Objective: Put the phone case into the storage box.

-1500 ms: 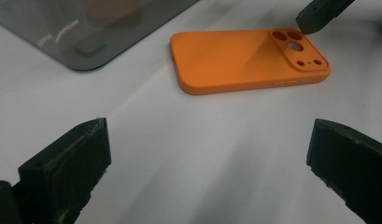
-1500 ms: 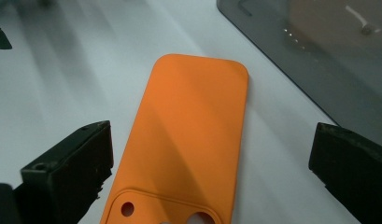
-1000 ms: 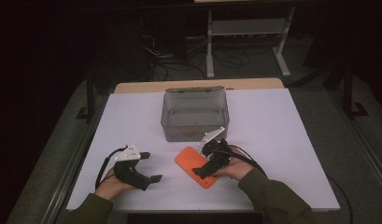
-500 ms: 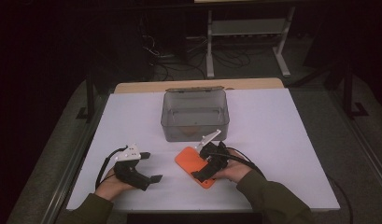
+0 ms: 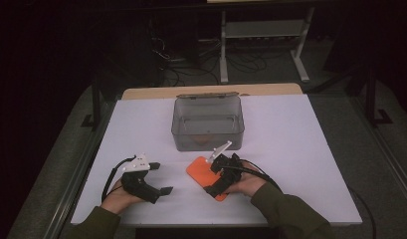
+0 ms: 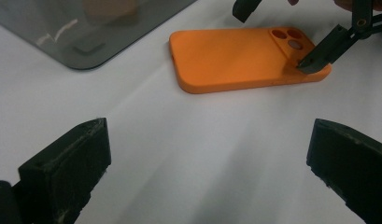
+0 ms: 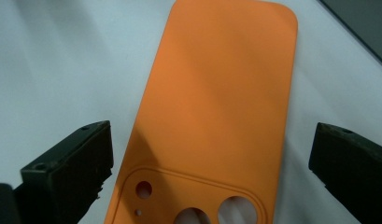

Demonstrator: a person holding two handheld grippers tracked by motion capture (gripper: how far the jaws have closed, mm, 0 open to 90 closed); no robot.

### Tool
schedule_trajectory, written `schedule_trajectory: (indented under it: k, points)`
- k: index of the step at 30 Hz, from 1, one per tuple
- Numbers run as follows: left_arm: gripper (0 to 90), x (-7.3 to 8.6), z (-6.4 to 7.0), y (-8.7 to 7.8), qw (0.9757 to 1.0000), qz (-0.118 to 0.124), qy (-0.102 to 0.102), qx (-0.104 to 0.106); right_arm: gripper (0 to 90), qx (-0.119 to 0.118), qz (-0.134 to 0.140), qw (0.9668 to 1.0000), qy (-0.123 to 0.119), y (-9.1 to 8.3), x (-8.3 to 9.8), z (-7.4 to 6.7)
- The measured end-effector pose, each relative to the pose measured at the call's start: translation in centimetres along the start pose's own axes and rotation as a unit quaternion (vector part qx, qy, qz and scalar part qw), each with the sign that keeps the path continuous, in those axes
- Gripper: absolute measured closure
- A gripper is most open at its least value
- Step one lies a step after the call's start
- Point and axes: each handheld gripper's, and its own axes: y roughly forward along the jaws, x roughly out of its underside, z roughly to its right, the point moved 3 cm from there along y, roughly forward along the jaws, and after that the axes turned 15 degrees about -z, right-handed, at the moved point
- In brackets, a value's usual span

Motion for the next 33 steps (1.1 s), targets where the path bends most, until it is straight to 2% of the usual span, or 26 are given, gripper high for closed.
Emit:
schedule_trajectory:
  k: [14,33]
  points:
    - [0.0,-0.01,0.03,-0.03,1.0000,0.000,0.001,0.000,0.0,0.006,-0.019,0.9998,0.000,0.51,0.11,-0.06]
    - [0.0,0.00,0.02,0.04,1.0000,-0.001,0.001,0.001,0.0,0.013,-0.029,0.9995,-0.005,0.85,0.19,-0.23]
